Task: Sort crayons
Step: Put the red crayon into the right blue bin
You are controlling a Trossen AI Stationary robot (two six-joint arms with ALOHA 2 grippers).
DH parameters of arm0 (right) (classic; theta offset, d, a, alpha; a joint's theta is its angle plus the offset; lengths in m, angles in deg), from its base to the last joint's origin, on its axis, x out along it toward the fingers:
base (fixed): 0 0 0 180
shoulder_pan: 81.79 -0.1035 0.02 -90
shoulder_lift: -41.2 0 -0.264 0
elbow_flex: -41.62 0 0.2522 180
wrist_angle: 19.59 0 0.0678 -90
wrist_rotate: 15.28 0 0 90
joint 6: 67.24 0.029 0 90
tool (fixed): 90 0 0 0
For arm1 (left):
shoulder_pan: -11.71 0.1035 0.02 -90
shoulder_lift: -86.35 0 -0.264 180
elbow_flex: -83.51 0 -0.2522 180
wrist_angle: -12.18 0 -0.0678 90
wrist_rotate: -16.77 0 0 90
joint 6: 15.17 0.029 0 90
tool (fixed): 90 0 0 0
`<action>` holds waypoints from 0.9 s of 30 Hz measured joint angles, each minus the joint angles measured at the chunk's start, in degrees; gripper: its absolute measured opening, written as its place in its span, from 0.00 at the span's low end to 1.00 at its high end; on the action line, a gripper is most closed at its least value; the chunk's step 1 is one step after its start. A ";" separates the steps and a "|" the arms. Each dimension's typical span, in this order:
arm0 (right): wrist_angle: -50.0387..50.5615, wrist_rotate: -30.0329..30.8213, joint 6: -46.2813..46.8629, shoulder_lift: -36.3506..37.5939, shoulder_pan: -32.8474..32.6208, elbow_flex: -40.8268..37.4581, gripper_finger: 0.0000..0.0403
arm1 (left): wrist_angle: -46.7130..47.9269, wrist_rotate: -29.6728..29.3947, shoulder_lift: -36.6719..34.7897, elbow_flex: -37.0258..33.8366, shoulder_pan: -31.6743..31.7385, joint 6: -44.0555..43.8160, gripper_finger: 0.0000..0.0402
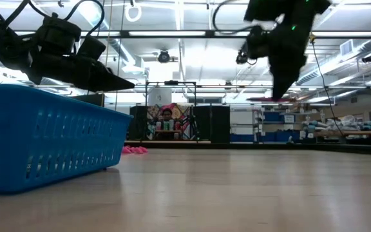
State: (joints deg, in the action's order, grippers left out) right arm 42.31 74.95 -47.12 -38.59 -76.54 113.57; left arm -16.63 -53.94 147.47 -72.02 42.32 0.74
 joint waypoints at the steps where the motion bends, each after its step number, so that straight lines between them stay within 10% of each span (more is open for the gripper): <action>1: 0.77 -0.06 1.94 0.56 -1.72 0.00 0.08 | -0.03 0.00 0.00 -0.01 0.00 -0.01 0.39; 15: 6.75 -5.21 29.86 4.00 -25.54 0.04 0.08 | -3.35 -0.54 0.00 0.04 0.00 -4.82 0.39; 27: 4.84 -25.21 60.46 4.00 -39.57 0.04 0.08 | -7.17 -1.64 0.00 0.08 0.00 -7.93 0.39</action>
State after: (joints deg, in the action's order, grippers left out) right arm 47.15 49.74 13.34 -34.59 -116.11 113.62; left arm -23.80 -55.58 147.47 -71.94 42.32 -7.19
